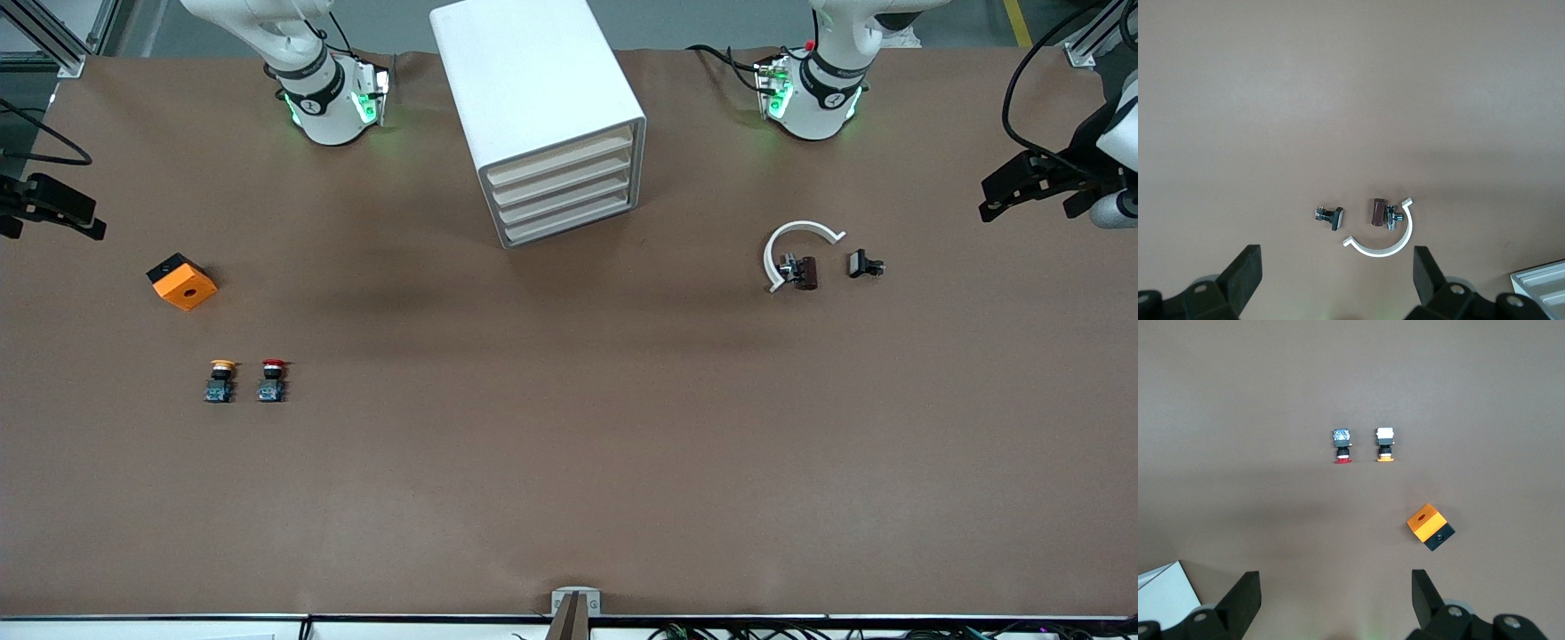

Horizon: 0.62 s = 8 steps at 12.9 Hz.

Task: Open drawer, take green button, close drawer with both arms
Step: 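Move the left gripper toward the front of the white cabinet drawer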

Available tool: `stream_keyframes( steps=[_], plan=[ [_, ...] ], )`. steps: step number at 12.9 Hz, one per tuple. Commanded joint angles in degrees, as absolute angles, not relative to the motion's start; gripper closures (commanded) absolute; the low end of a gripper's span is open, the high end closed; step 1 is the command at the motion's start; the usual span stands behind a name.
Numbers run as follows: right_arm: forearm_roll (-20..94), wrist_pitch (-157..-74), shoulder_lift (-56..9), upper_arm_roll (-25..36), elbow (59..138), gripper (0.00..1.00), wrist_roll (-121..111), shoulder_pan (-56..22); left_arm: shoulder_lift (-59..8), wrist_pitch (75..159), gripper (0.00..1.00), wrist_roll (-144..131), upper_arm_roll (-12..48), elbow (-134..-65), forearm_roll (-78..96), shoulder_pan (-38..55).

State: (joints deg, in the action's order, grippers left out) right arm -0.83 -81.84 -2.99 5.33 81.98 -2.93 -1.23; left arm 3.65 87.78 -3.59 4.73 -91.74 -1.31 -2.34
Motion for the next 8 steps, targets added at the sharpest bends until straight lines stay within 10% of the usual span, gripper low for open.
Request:
stream_keyframes(
  steps=[1, 8],
  plan=[
    [-0.3, -81.9, -3.2, 5.4, 81.5, 0.00, -3.6, -1.1, 2.6, 86.8, 0.00, -3.3, 4.7, -90.8, -1.5, -2.3],
    [-0.1, -81.9, -3.2, 5.4, 81.4, 0.00, -3.4, -1.2, -5.9, 86.8, 0.00, -3.0, 4.3, -88.2, -4.2, -2.6]
  ],
)
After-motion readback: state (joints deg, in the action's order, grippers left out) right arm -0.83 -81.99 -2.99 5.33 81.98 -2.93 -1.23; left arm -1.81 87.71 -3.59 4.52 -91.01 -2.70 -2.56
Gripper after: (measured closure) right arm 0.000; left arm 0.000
